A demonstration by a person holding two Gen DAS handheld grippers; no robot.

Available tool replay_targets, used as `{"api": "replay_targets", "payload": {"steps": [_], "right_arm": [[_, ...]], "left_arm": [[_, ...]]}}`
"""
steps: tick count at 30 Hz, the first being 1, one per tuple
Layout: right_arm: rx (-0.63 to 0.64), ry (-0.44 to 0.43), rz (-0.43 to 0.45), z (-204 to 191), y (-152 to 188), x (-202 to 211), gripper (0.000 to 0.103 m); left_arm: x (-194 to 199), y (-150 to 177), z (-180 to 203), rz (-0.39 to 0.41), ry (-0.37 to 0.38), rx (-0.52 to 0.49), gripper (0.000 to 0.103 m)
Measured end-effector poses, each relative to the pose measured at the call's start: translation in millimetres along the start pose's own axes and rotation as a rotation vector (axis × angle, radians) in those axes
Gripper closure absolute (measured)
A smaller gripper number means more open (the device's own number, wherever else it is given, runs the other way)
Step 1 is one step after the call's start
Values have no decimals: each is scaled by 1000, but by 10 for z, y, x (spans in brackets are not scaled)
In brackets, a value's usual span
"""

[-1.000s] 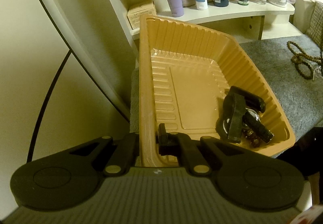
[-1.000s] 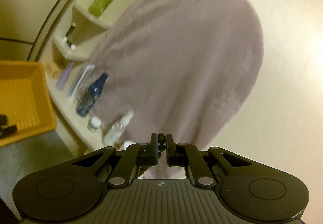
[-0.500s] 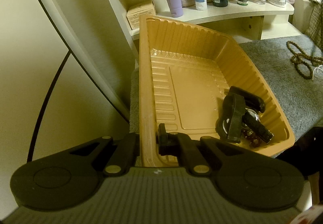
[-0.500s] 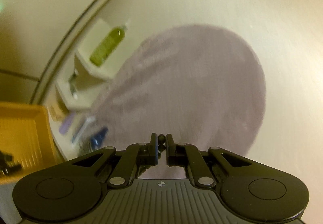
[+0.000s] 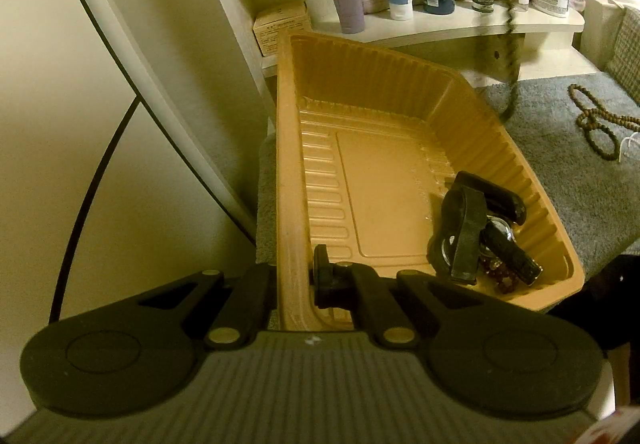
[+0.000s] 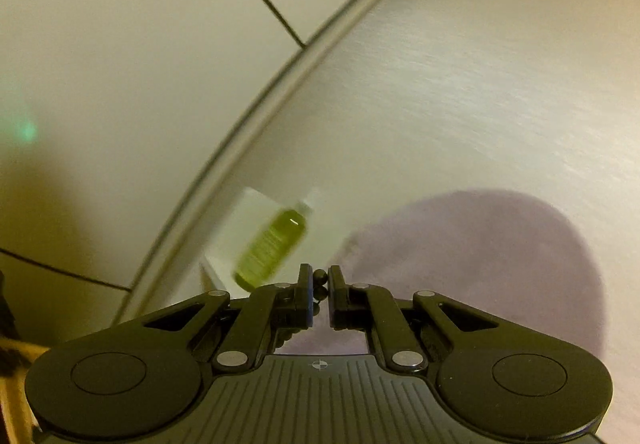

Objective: Organize jewelry
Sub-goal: 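Lift the dark bead necklace high and lower it into the tray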

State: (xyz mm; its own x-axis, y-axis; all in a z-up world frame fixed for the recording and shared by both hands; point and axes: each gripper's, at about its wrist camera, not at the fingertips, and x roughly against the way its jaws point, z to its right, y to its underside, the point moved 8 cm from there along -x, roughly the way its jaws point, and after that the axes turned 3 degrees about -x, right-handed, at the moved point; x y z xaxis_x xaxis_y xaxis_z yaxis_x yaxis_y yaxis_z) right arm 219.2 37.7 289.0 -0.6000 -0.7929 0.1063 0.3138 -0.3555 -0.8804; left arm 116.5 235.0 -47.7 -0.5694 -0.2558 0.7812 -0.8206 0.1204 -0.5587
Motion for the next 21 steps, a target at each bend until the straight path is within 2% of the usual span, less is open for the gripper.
{"api": "replay_targets", "payload": {"steps": [9, 12, 15, 21], "right_arm": [[160, -311, -98, -681, 322, -494, 96], [300, -427, -103, -966, 515, -590, 96], [412, -475, -108, -1201, 725, -690, 96], [490, -507, -151, -1485, 1135, -821, 96]], "left_arm": [[6, -7, 5, 0, 3, 4, 101], [5, -6, 4, 0, 4, 3, 101], [-2, -2, 5, -1, 4, 2, 101], [-15, 8, -4, -1, 6, 11, 101]]}}
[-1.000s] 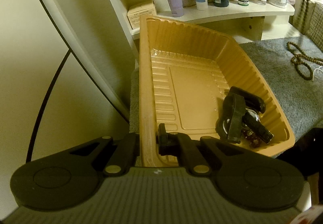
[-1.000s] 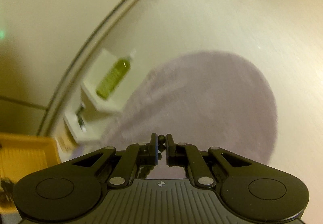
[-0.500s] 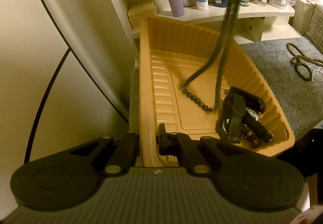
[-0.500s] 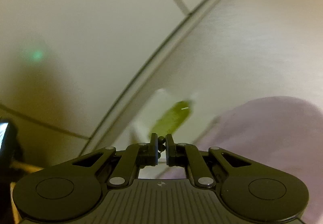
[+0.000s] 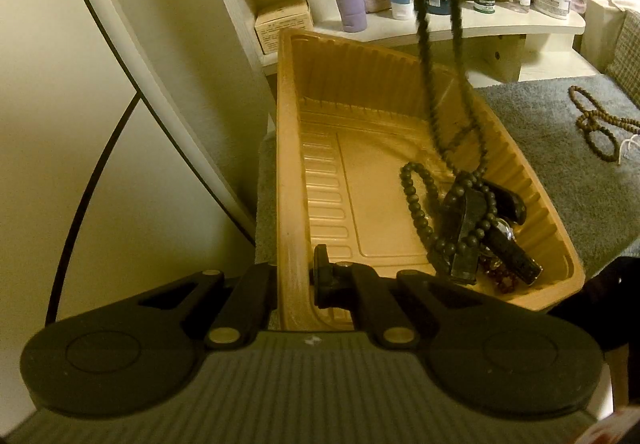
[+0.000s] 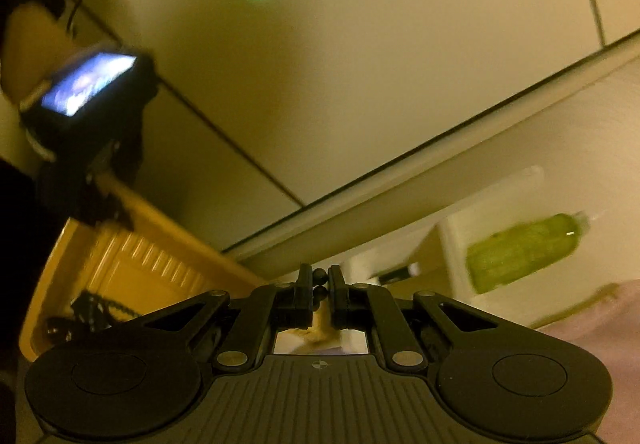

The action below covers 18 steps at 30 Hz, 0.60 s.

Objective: Organize jewelry
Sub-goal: 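Lift the dark bead necklace high and lower it into the tray, then open the right gripper to release the necklace in the tray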

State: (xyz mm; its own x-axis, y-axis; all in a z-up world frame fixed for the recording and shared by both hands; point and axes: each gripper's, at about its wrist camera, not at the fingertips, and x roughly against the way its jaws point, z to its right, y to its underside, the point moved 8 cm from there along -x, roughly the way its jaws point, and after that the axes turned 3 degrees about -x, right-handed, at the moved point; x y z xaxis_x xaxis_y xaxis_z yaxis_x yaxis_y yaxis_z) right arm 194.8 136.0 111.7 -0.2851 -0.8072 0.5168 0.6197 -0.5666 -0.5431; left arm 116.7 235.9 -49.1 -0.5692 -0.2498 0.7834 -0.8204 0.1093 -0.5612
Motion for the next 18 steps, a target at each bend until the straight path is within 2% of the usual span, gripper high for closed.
{"api": "replay_targets", "payload": {"steps": [11, 18], "right_arm": [[-131, -159, -91, -601, 392, -424, 96], [-155, -199, -128, -846, 501, -584, 96]], "left_arm": [[-9, 15, -22, -1, 5, 11, 101], [-18, 18, -33, -5, 4, 16, 101]]}}
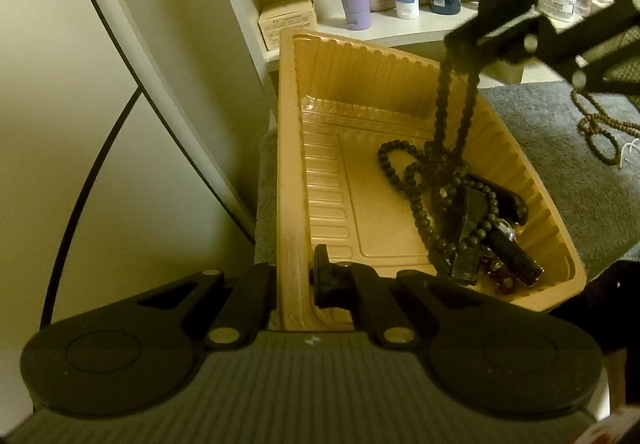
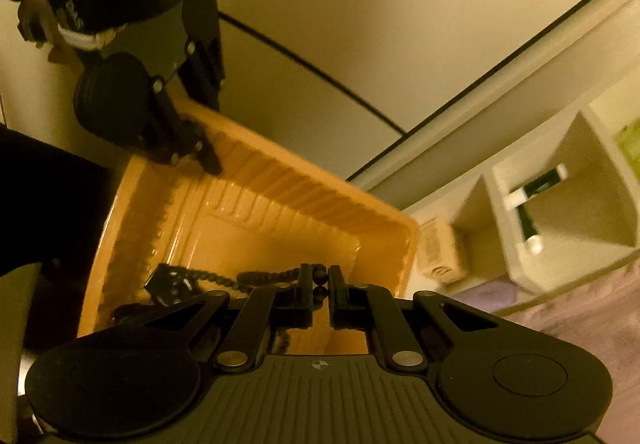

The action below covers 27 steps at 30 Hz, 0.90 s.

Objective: Organize jewelry
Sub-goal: 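Open the right gripper to release the necklace in the tray, then move the right gripper to the pile and grasp the white pearl necklace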

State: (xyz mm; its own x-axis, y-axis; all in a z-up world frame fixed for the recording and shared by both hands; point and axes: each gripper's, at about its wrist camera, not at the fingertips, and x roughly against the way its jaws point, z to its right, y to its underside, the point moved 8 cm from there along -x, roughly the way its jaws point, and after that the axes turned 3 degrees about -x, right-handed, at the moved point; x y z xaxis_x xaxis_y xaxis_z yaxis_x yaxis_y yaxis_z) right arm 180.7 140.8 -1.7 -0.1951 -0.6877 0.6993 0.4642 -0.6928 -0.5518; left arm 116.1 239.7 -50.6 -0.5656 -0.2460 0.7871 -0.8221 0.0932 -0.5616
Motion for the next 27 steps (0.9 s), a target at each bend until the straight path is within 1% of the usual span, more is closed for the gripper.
{"api": "replay_targets", "payload": {"steps": [4, 8, 11, 14, 15, 17, 18, 19, 21, 23, 25, 27], "right_arm": [[-27, 15, -10, 8, 23, -20, 96], [-77, 25, 14, 40, 17, 4, 96], [-118, 74, 27, 102, 23, 60, 95], [-199, 103, 54, 181, 49, 192, 94], [-227, 113, 63, 200, 64, 238, 91], [-294, 136, 77, 234, 119, 336, 77], [-339, 156, 85, 249, 167, 392, 63], [-382, 173, 92, 256, 219, 441, 53], [-490, 211, 94, 257, 372, 537, 52], [-601, 261, 76, 231, 558, 614, 51], [-737, 305, 44, 174, 798, 667, 50], [-882, 338, -14, 57, 1074, 688, 50]], "left_arm": [[6, -4, -3, 0, 0, 0, 101], [8, -7, 0, 0, -1, 0, 101], [4, -4, 2, -1, -2, -1, 101], [5, -6, 9, 0, -2, -1, 101], [6, -7, 10, 1, -2, -1, 101], [3, -2, 11, 1, -3, -1, 101], [5, 0, 11, 1, -2, -1, 101], [4, -1, 13, 2, -2, -1, 101], [5, 2, 12, 2, -2, -1, 101], [5, 2, 12, 3, -3, 0, 101], [5, 5, 12, 2, -3, 2, 101], [6, 5, 14, 3, -4, 0, 101]]}}
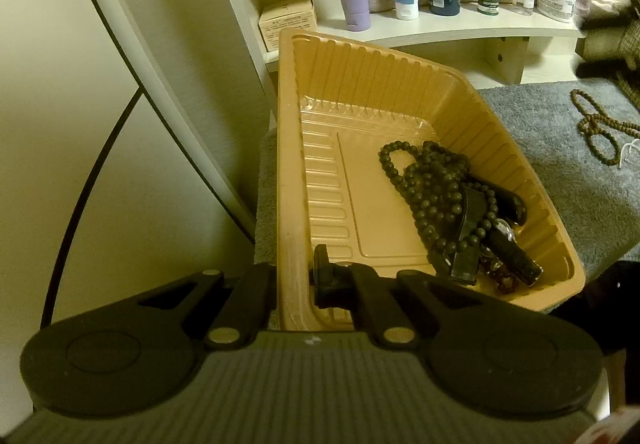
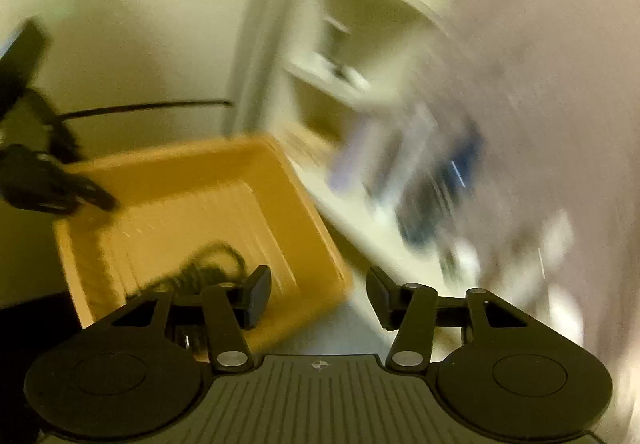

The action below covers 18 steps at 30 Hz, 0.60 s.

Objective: Organize jewelry
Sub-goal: 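Move the right gripper to the pile and grasp the white pearl necklace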

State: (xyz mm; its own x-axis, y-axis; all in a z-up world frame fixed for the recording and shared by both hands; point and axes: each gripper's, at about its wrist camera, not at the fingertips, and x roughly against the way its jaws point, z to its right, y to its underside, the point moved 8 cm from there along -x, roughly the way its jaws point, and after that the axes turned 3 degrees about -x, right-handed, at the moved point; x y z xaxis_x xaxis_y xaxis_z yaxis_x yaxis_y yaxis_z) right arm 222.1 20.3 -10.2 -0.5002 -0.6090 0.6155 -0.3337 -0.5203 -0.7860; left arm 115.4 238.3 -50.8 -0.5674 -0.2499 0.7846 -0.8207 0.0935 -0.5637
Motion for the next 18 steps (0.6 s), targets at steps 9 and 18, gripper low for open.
{"api": "replay_targets", "payload": {"steps": [9, 18], "right_arm": [[-386, 223, -69, 429, 956, 345, 50], [-563, 385, -88, 856, 1516, 658, 50]], "left_arm": [[7, 14, 0, 1, 0, -1, 101], [-9, 4, 5, -3, -6, 3, 101]]}}
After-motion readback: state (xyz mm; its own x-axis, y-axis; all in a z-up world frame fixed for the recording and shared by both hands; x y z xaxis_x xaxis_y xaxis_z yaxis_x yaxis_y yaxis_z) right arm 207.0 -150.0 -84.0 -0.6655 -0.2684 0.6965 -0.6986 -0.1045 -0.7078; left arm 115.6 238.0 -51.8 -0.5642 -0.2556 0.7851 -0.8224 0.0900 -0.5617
